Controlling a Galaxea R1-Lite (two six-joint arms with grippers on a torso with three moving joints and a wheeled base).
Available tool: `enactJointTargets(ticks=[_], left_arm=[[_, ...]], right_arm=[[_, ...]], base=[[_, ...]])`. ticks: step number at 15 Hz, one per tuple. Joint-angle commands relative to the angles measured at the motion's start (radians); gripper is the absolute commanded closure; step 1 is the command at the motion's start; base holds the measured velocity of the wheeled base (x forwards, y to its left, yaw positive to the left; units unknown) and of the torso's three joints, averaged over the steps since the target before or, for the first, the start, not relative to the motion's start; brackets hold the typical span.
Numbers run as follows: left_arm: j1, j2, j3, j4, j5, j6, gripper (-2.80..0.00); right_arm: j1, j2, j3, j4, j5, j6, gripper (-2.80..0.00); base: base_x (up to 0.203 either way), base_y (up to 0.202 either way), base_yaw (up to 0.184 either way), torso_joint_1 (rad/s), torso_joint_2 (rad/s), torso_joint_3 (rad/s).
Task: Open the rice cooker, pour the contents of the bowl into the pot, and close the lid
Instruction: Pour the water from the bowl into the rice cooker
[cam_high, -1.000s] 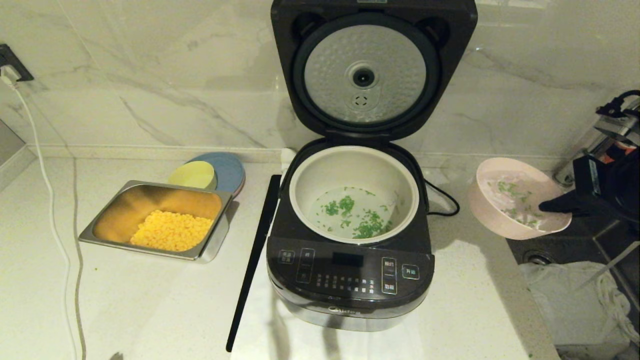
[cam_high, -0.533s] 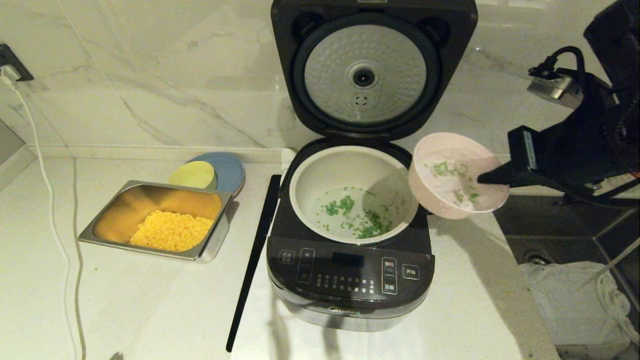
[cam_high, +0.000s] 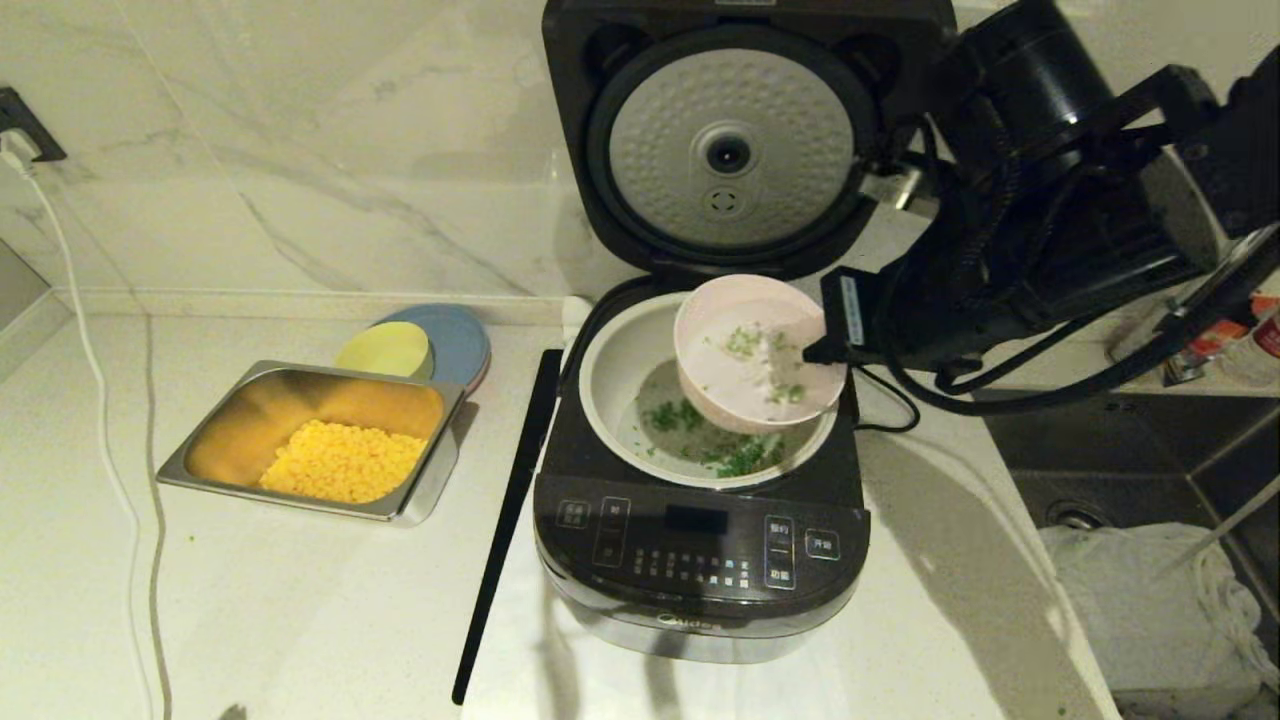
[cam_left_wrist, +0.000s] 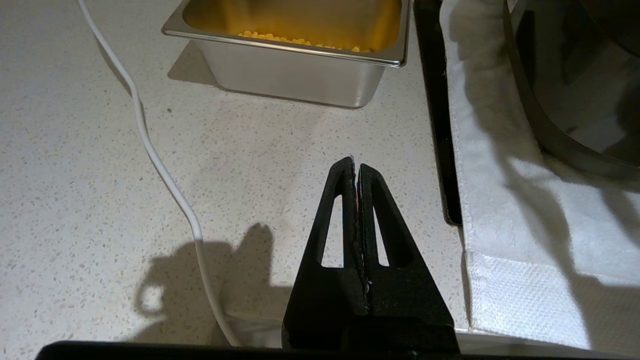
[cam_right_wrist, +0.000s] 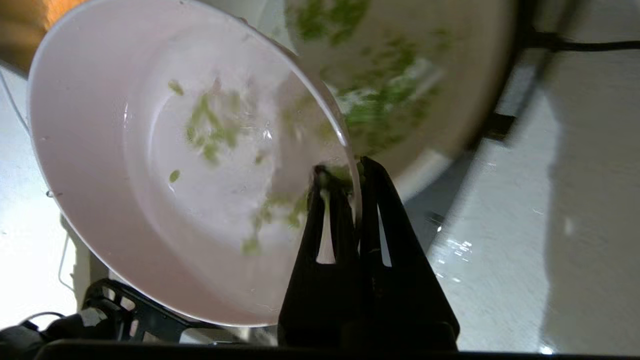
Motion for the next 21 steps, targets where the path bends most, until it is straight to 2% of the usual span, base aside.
enactJointTargets(ticks=[1,6,8,10,13,15,19,21], left_arm=[[0.0,-0.001,0.009,0.0,0.0,0.001,0.0],[0.0,-0.001,0.009,0.0,0.0,0.0,0.0],[0.0,-0.001,0.009,0.0,0.0,0.0,0.0],[0.0,-0.001,0.009,0.0,0.0,0.001,0.0],[0.0,-0.001,0.009,0.0,0.0,0.0,0.0],[0.0,-0.001,0.009,0.0,0.0,0.0,0.0],[0.0,-0.001,0.009,0.0,0.0,0.001,0.0],[0.0,-0.001,0.009,0.0,0.0,0.001,0.0]], right_arm=[[0.018,0.078,-0.005,-0.02,0.0,0.004,0.0],[0.023,0.128,-0.003,-0.102,-0.005,0.007,0.0],[0.023,0.146,-0.004,-0.117,-0.056,0.006,0.0],[0.023,0.175,-0.003,-0.152,-0.15,0.007,0.0],[0.023,0.194,-0.003,-0.167,-0.194,0.024,0.0],[0.026,0.208,-0.003,-0.183,-0.284,0.022,0.0],[0.087,0.235,-0.001,-0.237,-0.518,-0.008,0.0],[0.113,0.254,0.003,-0.305,-0.654,-0.039,0.0]], base=[[0.0,0.0,0.0,0.0,0.0,0.0],[0.0,0.0,0.0,0.0,0.0,0.0],[0.0,0.0,0.0,0.0,0.0,0.0],[0.0,0.0,0.0,0.0,0.0,0.0],[0.0,0.0,0.0,0.0,0.0,0.0],[0.0,0.0,0.0,0.0,0.0,0.0],[0.0,0.0,0.0,0.0,0.0,0.0],[0.0,0.0,0.0,0.0,0.0,0.0]])
